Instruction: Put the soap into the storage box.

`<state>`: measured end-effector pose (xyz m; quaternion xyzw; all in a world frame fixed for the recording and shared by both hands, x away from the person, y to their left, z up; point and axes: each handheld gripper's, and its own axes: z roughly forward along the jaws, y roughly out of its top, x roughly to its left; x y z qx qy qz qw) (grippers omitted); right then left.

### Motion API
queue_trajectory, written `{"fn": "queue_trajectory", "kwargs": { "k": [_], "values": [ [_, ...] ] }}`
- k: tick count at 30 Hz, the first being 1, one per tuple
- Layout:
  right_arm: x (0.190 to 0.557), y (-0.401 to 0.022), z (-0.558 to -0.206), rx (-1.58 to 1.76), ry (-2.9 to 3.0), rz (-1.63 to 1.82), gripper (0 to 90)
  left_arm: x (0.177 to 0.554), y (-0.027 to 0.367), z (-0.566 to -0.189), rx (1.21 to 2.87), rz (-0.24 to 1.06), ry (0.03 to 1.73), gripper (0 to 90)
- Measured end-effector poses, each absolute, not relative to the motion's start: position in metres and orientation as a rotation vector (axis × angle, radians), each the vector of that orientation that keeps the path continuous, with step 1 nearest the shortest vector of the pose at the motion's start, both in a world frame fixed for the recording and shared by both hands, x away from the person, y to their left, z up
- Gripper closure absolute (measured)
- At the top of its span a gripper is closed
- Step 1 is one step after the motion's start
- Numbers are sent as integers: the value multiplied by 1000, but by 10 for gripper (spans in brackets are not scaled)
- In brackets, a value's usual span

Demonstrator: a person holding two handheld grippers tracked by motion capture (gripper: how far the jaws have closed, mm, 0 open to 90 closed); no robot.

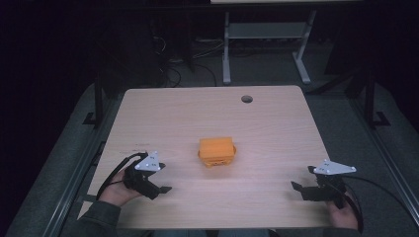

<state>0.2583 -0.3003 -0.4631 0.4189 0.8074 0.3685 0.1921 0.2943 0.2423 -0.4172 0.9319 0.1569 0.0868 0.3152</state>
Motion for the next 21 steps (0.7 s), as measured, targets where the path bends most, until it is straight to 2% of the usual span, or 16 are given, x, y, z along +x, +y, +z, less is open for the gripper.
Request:
{"fn": "queue_trajectory", "kwargs": {
  "k": [12,21],
  "values": [
    [258,-302,-464,1181,2267,1029,139,282,257,-428,2403,246,482,184],
    [257,-303,-463,1171,2260,1040,140,275,257,-438,2431,227,498,183]
  ]
}}
